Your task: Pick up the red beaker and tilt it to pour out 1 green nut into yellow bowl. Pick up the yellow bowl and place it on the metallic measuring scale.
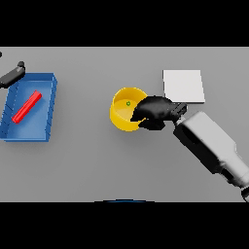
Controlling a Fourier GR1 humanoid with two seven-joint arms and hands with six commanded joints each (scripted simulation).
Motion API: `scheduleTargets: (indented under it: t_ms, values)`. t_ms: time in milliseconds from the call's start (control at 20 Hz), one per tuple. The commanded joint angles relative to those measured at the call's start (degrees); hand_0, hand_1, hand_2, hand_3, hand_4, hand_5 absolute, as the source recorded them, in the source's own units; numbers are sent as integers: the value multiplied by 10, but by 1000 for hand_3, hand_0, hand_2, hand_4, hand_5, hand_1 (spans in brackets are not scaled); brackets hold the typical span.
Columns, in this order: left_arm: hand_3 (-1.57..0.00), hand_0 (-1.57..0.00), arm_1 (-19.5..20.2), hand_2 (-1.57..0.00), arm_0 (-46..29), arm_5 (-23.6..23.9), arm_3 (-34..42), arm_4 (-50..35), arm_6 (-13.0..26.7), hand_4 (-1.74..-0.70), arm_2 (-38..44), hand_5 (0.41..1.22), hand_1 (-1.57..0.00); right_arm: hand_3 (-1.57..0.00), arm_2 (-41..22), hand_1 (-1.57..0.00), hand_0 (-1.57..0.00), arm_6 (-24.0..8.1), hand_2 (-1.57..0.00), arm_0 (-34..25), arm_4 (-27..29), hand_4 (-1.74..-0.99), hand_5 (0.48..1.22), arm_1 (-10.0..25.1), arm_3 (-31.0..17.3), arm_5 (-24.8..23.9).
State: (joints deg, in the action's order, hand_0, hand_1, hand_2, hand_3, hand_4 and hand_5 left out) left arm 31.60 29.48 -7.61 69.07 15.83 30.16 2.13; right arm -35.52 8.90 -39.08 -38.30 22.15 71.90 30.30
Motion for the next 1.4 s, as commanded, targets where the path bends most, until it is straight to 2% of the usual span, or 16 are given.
scheduleTargets:
  t_ms: [0,100,250,400,450,550,600,750,900,1050,1100,1150,1200,1350]
  values:
    - [1,1,-7,1,-4,5,2,2,-3,-785,-4,731,1,-1338,2,-1537,-1543,1,-1537,-4,2,-1719,1216,9,7,2]
    - [1,1,-3,1,1,2,-4,-2,-7,-793,2,737,1,-1302,5,-1549,-1553,-14,-1549,-7,8,-1721,1218,19,21,13]
    - [1,1,-7,1,11,7,-13,1,-12,-800,0,737,1,-1353,11,-1551,-1562,-37,-1559,-20,18,-1724,1218,19,23,26]
    - [1,1,-1,1,5,3,-4,0,-11,-795,2,747,1,-1269,25,-1561,-1566,-41,-1565,-34,19,-1723,1219,31,7,15]
    - [1,1,-1,1,4,4,-8,2,-12,-794,1,748,1,-1279,28,-1535,-1471,-41,-1566,-34,16,-1723,1220,41,8,8]
    - [1,1,6,1,11,-1,-13,2,-10,-790,3,753,1,-1324,37,-1548,-1506,-42,-1568,-41,14,-1723,1220,57,0,1]
    - [1,1,6,1,8,-3,-13,-1,-18,-788,4,754,1,-1341,43,-1552,-1519,-53,-1568,-46,15,-1724,1220,59,-11,0]
    - [1,1,3,1,8,-4,-5,-7,-4,-803,7,755,1,-1417,51,-1561,-1544,-38,-1570,-58,9,-1726,1221,79,-42,-22]
    - [1,1,3,1,8,-3,-10,-5,-10,-801,6,754,1,-1342,55,-1566,-1557,-43,-1570,-67,3,-1724,1221,90,-74,-37]
    - [1,1,2,1,14,0,-22,-1,-5,-801,6,753,1,-1267,54,-1568,-1564,-29,-1571,-83,1,-1723,1221,92,-109,-48]
    - [1,1,-1,1,9,1,-12,-7,-4,-808,9,752,1,-1328,53,-1554,-1565,-25,-1571,-88,2,-1725,1221,90,-116,-48]
    - [1,1,-1,1,12,-1,-8,-10,3,-812,10,755,1,-1376,60,-1533,-1567,-22,-1571,-93,-2,-1726,1221,91,-149,-61]
    - [1,1,-2,1,7,0,6,-10,11,-816,8,759,1,-1415,65,-1497,-1557,-45,-1550,-94,-9,-1727,1221,89,-176,-75]
    - [1,1,-3,1,-8,3,21,-12,23,-830,9,767,1,-1491,71,-1425,-1529,-28,-1496,-98,-7,-1729,1221,91,-225,-92]
